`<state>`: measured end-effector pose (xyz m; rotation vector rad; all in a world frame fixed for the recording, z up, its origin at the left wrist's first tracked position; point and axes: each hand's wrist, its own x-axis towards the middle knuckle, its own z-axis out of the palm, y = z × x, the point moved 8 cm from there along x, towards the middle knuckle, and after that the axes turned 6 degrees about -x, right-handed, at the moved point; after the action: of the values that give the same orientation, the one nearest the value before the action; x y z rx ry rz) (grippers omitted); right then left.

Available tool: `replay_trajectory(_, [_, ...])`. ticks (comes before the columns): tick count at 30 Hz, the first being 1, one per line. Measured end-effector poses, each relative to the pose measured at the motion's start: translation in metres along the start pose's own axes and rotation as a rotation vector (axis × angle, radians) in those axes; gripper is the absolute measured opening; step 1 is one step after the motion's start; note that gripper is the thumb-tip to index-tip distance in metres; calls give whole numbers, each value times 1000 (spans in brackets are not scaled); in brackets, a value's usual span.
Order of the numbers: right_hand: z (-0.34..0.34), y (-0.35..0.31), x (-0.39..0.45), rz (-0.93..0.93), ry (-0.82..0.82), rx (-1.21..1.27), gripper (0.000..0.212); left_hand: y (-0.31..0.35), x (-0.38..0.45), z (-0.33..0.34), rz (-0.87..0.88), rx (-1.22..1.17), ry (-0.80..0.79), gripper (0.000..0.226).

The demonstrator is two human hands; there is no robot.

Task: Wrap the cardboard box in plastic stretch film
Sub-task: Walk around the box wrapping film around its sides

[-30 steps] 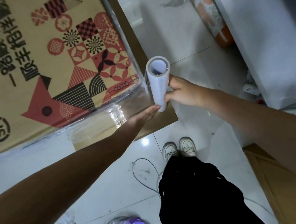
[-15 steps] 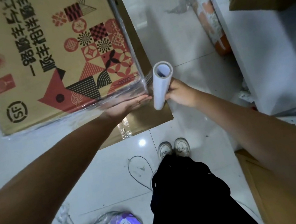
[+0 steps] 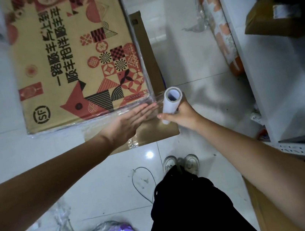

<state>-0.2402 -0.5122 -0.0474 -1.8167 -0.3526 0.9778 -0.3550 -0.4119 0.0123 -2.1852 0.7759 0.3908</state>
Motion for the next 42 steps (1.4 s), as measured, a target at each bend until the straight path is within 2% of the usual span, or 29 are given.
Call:
replay_trajectory(3, [-2, -3, 1, -25, 49, -12, 56, -22, -1, -6, -62, 108, 50, 70])
replay_trajectory(8, [-11, -4, 1, -6, 55, -86, 54, -12, -1, -2, -65, 113, -23, 73])
replay_trajectory(10, [-15, -3, 1, 52, 52, -130, 46, -6, 1, -5, -60, 108, -15, 73])
replay_trajectory(13, [-18, 1, 6, 161, 16, -195, 21, -1, 8, -16, -84, 69, -8, 70])
replay_trajectory(16, [-23, -6, 12, 154, 19, -138, 26, 6, 16, -21, -90, 13, -19, 64])
replay_trajectory(18, [-24, -11, 14, 136, 15, -113, 38, 6, 19, -26, -102, -13, -2, 64])
replay_trajectory(21, [-23, -22, 19, 81, -95, -149, 47, 8, 16, -32, -128, -53, -9, 61])
replay_trajectory(23, [-24, -31, 22, 54, -155, -186, 45, 8, 12, -34, -148, -73, -17, 62])
replay_trajectory(26, [-28, -41, 32, 27, -161, -274, 42, 6, 9, -34, -165, -118, -16, 70])
replay_trajectory(30, [-30, -62, 43, -66, -232, -391, 51, 10, 8, -28, -155, -182, -52, 75])
replay_trajectory(36, [-28, -70, 68, -31, -396, -485, 48, 7, 10, -27, -181, -141, -62, 62])
replay_trajectory(42, [-22, -77, 83, -99, -594, -572, 49, 9, 23, -39, -280, -119, -227, 58])
